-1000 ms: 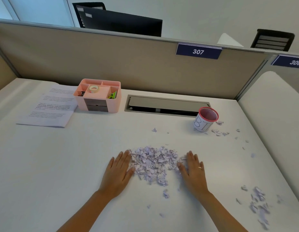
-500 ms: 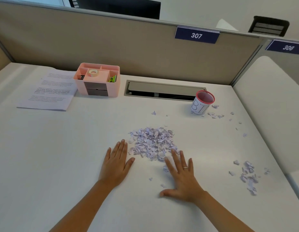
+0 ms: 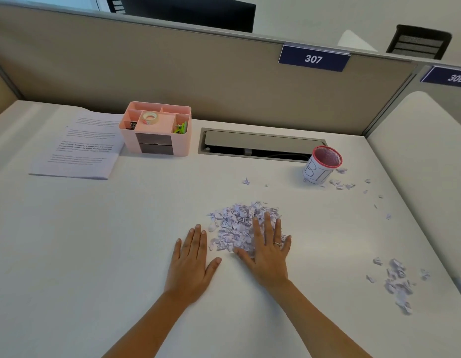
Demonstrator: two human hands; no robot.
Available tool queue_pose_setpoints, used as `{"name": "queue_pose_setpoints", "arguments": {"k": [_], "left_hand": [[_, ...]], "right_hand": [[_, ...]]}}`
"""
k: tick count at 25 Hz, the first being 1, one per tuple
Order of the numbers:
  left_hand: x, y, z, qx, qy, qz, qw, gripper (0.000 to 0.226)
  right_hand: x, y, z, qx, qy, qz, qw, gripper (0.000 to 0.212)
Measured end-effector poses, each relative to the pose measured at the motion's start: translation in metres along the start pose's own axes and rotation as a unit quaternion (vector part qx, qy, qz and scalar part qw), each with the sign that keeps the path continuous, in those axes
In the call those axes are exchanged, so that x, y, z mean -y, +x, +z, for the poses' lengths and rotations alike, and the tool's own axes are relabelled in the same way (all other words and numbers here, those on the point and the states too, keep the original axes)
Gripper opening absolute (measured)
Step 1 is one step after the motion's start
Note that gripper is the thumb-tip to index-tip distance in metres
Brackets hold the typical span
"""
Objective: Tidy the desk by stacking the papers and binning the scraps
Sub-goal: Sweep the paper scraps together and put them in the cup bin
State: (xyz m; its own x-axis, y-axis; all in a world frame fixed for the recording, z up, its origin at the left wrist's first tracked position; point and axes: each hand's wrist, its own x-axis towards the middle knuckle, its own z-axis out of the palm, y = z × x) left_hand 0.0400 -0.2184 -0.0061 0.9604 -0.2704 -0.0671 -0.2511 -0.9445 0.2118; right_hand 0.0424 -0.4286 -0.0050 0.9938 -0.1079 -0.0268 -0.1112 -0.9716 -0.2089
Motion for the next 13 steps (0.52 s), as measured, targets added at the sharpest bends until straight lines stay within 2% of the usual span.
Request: {"name": "queue_pose_setpoints", "arguments": {"k": [3,6,10,13], "left_hand": [[0.002,0.006,0.002,0.009,0.002,0.016,1.000,0.087],[0.003,0.014,0.002,0.012,0.001,0.021,1.000,0.091],[-0.002,0.026,0.003,0.009,-0.013,0.015,1.000,0.085],[-0.007,0.034,0.004,0.011,-0.008,0.020,1.000,0.078]], "right_hand": [[-0.005,-0.001,-0.002,-0.051,0.075,0.032,0.995,0.093],[-0.004,0.001,-0.001,-0.041,0.078,0.058,0.994,0.099],[-0.003,0.005,0.005,0.008,0.012,0.015,1.000,0.096],[-0.008,0.004,0.002,0.005,0.048,-0.016,0.999,0.087]]}}
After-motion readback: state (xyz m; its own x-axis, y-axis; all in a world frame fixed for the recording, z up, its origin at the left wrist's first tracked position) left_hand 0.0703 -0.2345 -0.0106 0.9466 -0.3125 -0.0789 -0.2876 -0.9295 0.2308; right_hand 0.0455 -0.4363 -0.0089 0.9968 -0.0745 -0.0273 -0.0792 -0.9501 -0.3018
